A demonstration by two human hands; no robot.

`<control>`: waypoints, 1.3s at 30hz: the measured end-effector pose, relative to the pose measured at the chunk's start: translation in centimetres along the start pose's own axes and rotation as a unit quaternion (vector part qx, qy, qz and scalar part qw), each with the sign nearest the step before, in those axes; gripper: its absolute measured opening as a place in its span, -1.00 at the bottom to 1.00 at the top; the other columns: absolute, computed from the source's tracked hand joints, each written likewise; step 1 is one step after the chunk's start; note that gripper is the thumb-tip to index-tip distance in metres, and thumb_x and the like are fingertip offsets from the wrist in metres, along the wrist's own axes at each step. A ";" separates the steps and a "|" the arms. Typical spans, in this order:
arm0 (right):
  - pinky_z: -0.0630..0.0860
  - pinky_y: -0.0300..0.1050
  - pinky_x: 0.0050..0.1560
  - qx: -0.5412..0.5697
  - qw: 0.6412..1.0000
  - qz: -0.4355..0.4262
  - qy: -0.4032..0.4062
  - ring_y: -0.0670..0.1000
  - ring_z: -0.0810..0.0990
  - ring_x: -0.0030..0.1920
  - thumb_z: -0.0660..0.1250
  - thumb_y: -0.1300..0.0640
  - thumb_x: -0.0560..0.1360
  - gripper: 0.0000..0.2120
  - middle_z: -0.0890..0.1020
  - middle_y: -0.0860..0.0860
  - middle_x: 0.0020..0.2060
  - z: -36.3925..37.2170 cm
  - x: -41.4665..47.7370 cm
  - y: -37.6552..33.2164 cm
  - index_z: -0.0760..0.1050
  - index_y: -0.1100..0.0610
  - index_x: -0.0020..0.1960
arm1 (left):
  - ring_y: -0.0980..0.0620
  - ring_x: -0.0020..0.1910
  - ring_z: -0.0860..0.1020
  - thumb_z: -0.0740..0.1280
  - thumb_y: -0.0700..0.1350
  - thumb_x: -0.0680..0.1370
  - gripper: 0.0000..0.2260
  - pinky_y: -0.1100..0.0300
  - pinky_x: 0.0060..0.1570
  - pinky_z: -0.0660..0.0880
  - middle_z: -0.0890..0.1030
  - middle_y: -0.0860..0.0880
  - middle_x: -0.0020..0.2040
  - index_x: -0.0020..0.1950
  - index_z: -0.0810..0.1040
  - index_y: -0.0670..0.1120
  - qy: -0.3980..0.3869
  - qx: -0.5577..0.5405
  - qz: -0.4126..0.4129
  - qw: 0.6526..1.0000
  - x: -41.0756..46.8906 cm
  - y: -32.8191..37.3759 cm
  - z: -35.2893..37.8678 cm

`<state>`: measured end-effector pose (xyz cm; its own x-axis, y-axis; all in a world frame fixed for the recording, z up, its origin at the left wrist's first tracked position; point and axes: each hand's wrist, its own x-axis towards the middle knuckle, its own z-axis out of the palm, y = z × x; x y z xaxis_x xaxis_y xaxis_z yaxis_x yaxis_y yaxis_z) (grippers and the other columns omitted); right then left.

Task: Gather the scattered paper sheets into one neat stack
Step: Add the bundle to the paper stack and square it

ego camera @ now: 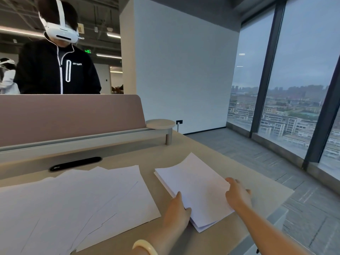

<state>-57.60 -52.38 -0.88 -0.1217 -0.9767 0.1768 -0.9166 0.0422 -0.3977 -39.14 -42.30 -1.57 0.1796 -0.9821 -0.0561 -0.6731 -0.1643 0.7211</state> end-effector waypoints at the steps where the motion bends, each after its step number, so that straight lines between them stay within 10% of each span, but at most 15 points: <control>1: 0.23 -0.05 0.27 -0.011 1.000 -0.001 0.000 0.08 0.46 0.25 0.06 0.36 0.46 -0.48 0.46 0.03 0.27 0.1 0.0 0.1 0.31 0.00 0.36 | -0.04 0.25 0.46 0.19 -0.06 0.59 -0.44 0.18 0.16 0.41 0.46 -0.11 0.27 0.53 0.04 -0.08 0.003 0.009 0.005 1.000 -0.1 0.0 0.1; 8: 0.20 -0.01 0.36 -0.046 0.998 0.004 -0.049 0.11 0.29 0.38 0.06 0.25 0.52 -0.44 0.34 0.03 0.40 0.4 0.2 0.9 0.10 0.03 0.50 | -0.06 0.30 0.33 0.23 0.06 0.54 -0.51 0.11 0.24 0.36 0.40 -0.05 0.28 0.42 0.22 -0.05 0.042 0.112 0.002 0.993 -0.6 -0.8 -0.1; 20: 0.21 0.02 0.41 0.032 0.994 0.008 -0.103 0.13 0.24 0.43 0.13 0.16 0.54 -0.43 0.35 0.02 0.41 0.4 0.1 0.9 0.04 0.02 0.51 | -0.06 0.54 -0.06 0.04 0.07 0.61 -0.41 0.02 0.48 -0.05 0.04 -0.07 0.56 0.55 -0.10 -0.11 -0.020 0.116 -0.033 0.993 -1.4 0.3 0.7; 39: 0.21 0.04 0.40 0.111 0.984 -0.124 -0.058 0.05 0.32 0.40 0.20 0.06 0.56 -0.51 0.32 -0.03 0.42 -3.0 -8.1 -8.3 0.19 -0.01 0.46 | -0.08 0.54 0.03 0.16 0.10 0.58 -0.38 0.02 0.50 0.08 0.04 -0.07 0.56 0.55 -0.04 -0.02 0.118 0.083 0.031 0.989 -5.9 -2.5 -8.0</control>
<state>-50.16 -44.17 3.72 0.1523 -0.9691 0.1938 -0.8054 -0.2353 -0.5440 -32.78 -35.35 2.50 0.2842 -0.9451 0.1615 -0.7928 -0.1369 0.5938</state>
